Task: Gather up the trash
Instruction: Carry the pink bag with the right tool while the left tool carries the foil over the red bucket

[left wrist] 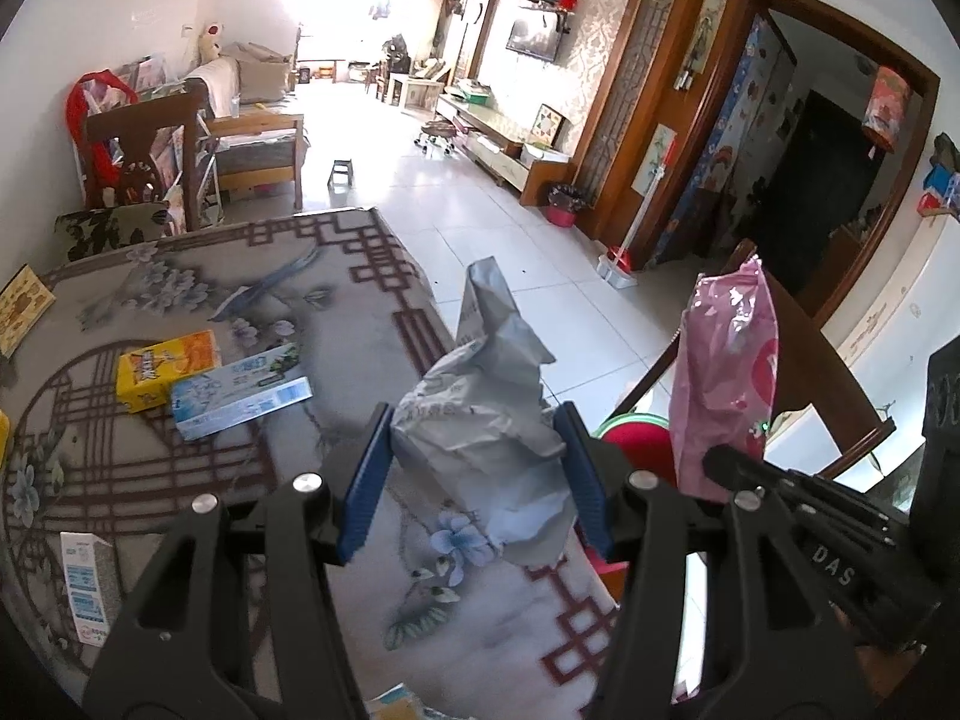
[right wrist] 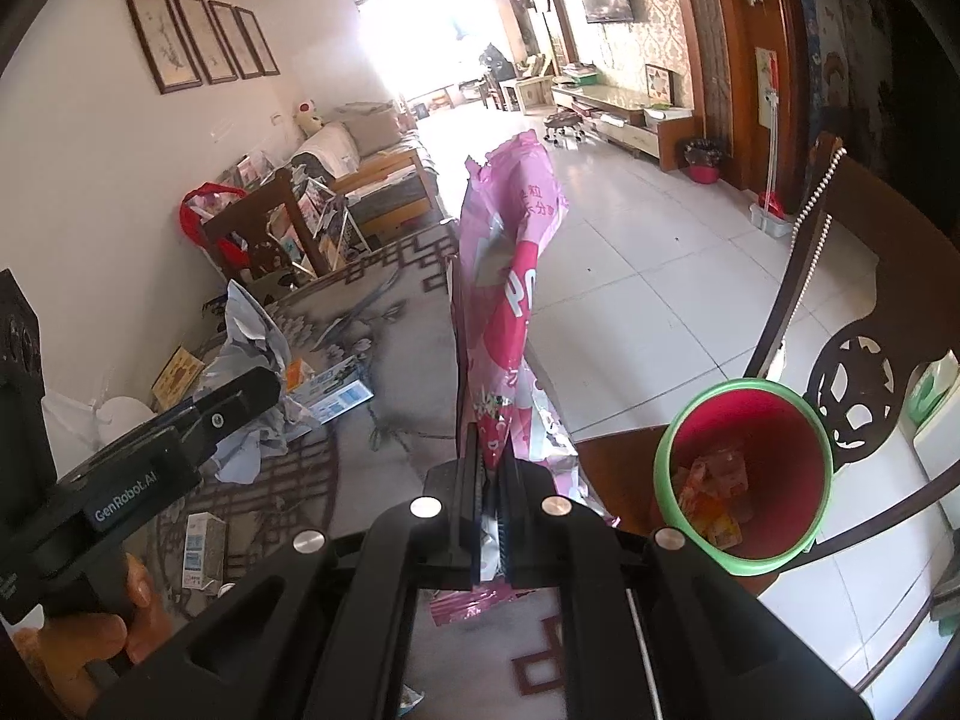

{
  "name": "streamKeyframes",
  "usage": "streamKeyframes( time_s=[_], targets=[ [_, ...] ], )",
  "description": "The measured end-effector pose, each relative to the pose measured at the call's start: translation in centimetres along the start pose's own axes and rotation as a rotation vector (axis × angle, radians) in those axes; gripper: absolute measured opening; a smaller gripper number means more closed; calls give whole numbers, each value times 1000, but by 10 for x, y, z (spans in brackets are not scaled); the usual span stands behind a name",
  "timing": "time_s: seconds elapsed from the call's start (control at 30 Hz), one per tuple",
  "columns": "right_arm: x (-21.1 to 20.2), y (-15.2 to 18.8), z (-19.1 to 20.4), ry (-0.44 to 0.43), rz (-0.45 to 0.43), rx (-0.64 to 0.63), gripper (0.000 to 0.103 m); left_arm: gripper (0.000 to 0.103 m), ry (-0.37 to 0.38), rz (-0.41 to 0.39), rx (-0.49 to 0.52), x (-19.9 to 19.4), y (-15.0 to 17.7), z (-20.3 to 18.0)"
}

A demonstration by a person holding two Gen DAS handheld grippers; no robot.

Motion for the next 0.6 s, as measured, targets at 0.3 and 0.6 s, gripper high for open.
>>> streamKeyframes(
  time_s=[0.3,0.6],
  targets=[
    [0,4,-49,59,7,71,6,52,63,75,59,42,2,-45],
    [8,24,-126,156,58,186,6,52,148,162,149,94,8,-108]
  ],
)
Point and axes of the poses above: each gripper's, at about its wrist camera, not at the fingertips, and x roughly the way its jaws point, z to its left, y to its underside, the point moved 1 cm from there along x, roughly the way its jaws point, and after that the axes turned 13 degrees about -x, right-handed, at the moved point
